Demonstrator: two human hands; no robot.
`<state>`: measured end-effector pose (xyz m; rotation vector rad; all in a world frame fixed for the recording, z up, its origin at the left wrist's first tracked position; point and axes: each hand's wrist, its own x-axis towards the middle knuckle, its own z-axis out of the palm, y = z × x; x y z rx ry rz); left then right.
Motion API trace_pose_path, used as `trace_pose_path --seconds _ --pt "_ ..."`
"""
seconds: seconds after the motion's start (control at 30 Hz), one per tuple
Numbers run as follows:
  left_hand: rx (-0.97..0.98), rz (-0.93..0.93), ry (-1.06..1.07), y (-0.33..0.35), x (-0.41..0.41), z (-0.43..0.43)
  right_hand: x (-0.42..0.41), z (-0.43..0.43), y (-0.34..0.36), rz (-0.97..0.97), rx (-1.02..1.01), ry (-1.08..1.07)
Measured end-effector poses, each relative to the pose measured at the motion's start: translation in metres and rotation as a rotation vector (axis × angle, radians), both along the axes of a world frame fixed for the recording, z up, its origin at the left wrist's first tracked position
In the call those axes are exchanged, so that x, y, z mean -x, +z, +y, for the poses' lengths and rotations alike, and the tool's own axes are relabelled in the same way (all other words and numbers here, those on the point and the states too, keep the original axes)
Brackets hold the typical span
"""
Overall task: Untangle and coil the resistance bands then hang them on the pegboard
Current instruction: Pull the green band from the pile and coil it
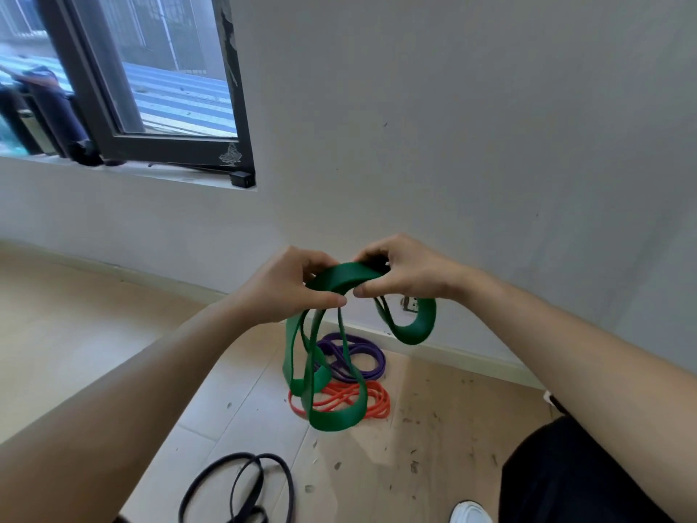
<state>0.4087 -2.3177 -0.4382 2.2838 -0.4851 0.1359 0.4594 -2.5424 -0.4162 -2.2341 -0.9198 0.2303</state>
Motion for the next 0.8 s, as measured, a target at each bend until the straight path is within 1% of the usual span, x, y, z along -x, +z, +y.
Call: trace_pose_path --seconds 0.1,0.23,0.4,0.63,0.73,0.8 --pt "-0.055 0.037 0.044 -0.001 0.001 0.007 0.002 -0.002 0.003 0.009 -0.022 -0.004" --pt "-0.021 0.088 0.032 -0.002 0.003 0.011 0.002 -0.003 0.004 0.046 -0.060 0.009" --pt "0.174 0.201 -0.006 -0.012 0.009 -0.001 0.005 -0.003 0.005 0.086 -0.204 0.002" --pt "0.396 0.262 0.023 -0.025 0.014 -0.018 0.006 -0.008 0.009 0.147 -0.454 -0.049" --pt "0.512 0.297 0.004 -0.026 0.013 -0.024 0.006 -0.013 0.012 0.171 -0.532 -0.060" --pt "0.532 0.303 -0.008 -0.025 0.012 -0.027 0.004 -0.018 0.013 0.177 -0.566 -0.082"
